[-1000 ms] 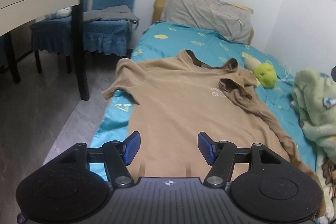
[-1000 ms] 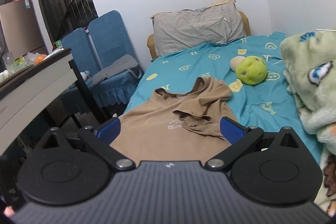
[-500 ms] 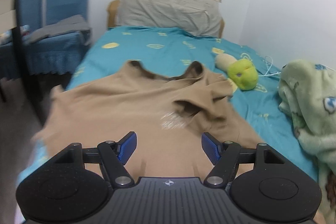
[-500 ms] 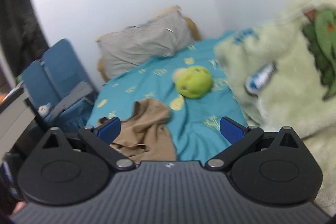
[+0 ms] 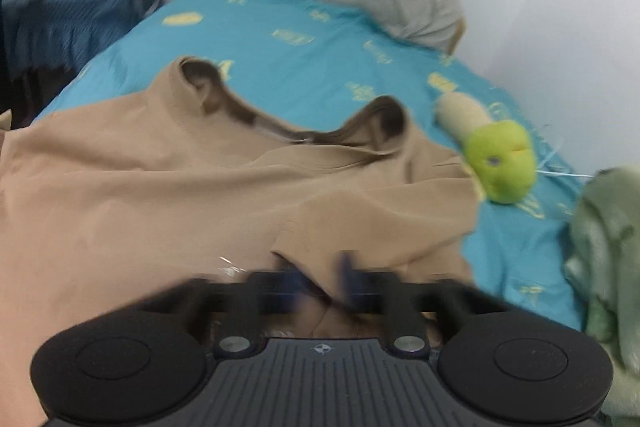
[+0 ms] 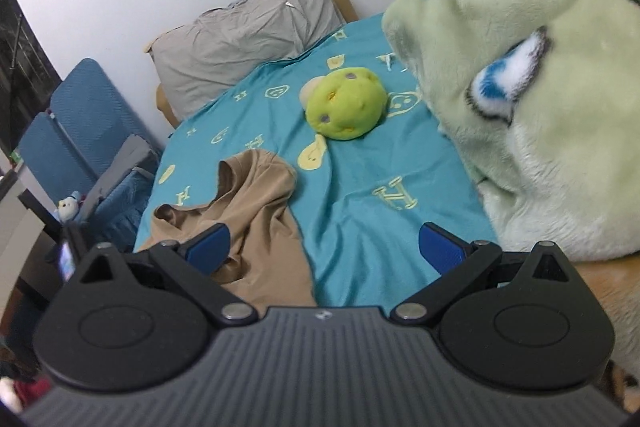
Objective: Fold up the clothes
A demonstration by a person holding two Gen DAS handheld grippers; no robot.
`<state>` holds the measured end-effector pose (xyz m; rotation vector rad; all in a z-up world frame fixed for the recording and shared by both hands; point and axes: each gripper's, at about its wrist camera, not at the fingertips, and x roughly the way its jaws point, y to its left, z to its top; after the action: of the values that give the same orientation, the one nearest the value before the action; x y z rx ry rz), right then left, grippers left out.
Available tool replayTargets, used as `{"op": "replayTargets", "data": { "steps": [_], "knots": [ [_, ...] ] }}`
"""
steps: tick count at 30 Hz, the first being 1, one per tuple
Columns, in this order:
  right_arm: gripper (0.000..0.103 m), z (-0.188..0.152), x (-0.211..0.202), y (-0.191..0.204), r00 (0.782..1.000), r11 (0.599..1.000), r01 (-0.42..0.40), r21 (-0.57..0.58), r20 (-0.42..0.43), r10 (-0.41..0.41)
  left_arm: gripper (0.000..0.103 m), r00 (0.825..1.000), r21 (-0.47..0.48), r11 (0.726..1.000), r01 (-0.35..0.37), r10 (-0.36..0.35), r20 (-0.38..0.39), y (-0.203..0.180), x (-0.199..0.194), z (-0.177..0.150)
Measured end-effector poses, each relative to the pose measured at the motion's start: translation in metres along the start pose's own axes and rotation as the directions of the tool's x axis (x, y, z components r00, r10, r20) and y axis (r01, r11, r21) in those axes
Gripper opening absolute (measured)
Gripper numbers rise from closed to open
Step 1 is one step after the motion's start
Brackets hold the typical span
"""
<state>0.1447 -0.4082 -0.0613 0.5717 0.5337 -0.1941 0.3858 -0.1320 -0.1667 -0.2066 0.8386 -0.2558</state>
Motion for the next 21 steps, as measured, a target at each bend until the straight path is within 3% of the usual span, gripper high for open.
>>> {"op": "replayTargets", "data": {
  "steps": [5,12,15,18,21],
  "knots": [
    [0.102,-0.001,-0.004,0.001,1.0,1.0,-0.013,-0.001,0.001,0.013,0.004,0.998,-0.017,1.0,-0.002,0.003,0.064,0.024,-0.008,0.044],
    [0.102,-0.002,-0.001,0.001,1.0,1.0,0.009,-0.01,0.003,-0.009,0.005,0.994,-0.001,0.995,-0.097,0.097,0.043,0.038,-0.007,0.052],
    [0.102,-0.003,0.001,0.006,1.0,0.999,0.006,-0.044,0.015,-0.005,0.029,0.99,0.007,0.99,-0.137,0.137,0.035,0.043,-0.006,0.055],
    [0.102,-0.004,0.003,0.011,1.0,0.997,-0.021,-0.078,0.014,0.022,0.043,0.984,0.015,0.984,-0.178,0.177,0.027,0.049,-0.006,0.058],
    [0.102,-0.007,0.0,0.022,0.998,0.991,-0.056,-0.118,0.013,0.058,0.061,0.986,0.055,0.985,-0.163,0.161,0.041,0.04,-0.051,0.035]
  ]
}}
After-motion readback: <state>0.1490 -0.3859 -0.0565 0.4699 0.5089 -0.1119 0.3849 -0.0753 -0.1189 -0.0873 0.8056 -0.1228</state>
